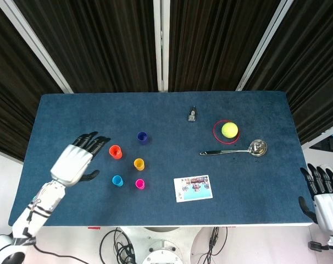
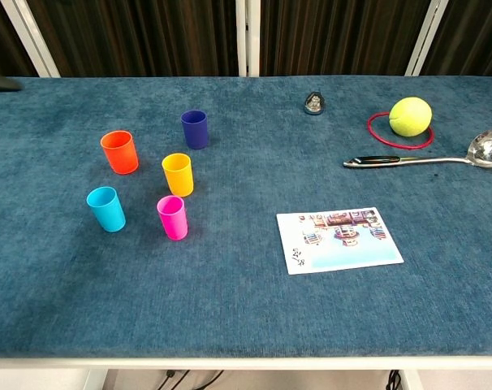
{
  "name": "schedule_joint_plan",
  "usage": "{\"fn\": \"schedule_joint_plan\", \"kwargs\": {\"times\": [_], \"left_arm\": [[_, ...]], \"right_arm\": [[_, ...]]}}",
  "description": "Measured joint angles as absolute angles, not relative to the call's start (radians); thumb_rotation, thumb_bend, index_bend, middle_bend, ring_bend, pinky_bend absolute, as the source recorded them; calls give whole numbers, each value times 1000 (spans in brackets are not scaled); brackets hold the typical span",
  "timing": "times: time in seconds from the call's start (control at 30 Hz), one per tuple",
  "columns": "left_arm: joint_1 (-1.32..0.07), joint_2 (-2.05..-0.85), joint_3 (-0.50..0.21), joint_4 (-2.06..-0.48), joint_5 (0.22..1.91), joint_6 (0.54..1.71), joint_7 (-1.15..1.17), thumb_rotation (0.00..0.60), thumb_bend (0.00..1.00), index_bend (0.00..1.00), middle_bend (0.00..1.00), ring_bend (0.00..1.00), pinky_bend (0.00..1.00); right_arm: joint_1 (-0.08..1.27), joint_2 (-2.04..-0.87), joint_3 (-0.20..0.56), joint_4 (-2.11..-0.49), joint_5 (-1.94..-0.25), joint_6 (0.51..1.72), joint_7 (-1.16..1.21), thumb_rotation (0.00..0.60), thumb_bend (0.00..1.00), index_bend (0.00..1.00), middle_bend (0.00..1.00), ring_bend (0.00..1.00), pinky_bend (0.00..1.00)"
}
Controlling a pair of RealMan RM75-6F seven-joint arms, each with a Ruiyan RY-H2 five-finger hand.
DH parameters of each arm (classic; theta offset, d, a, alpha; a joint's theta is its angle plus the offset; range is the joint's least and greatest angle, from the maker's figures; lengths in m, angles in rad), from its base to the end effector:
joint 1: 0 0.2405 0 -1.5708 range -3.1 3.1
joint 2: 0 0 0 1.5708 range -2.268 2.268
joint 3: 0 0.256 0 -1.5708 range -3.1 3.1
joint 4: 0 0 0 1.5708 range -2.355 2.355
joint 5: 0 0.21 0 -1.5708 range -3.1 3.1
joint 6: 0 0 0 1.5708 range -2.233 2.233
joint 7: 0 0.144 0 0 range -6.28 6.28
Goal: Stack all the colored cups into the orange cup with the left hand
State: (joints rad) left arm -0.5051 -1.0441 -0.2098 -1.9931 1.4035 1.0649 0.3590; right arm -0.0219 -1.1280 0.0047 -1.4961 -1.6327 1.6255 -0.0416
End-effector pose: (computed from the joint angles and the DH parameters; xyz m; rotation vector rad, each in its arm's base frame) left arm -0.1381 0.2780 0.1205 -1.8845 -0.7167 -1.0212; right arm -0.3264 -0.1373 0.1707 1.4334 -0.7384 0.8421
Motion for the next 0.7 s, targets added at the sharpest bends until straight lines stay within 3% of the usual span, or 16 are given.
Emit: {"fn": "schedule_joint_plan", "kwargs": {"times": [0.33,0.7], "left_arm": [[-778,-1250,-292,-1874,1068,895,533,600,257,102,161,108,167],[-975,-1475,-295,-1614,779,870,669,600,257,110,161,116,164]], "right_arm": [[-31,-1136,5,-1473,-1613,1619,-21,600,353,0,0,0,0],[-38,-1134,4,-1462,-1621,1634,8,600,353,0,0,0,0]]}}
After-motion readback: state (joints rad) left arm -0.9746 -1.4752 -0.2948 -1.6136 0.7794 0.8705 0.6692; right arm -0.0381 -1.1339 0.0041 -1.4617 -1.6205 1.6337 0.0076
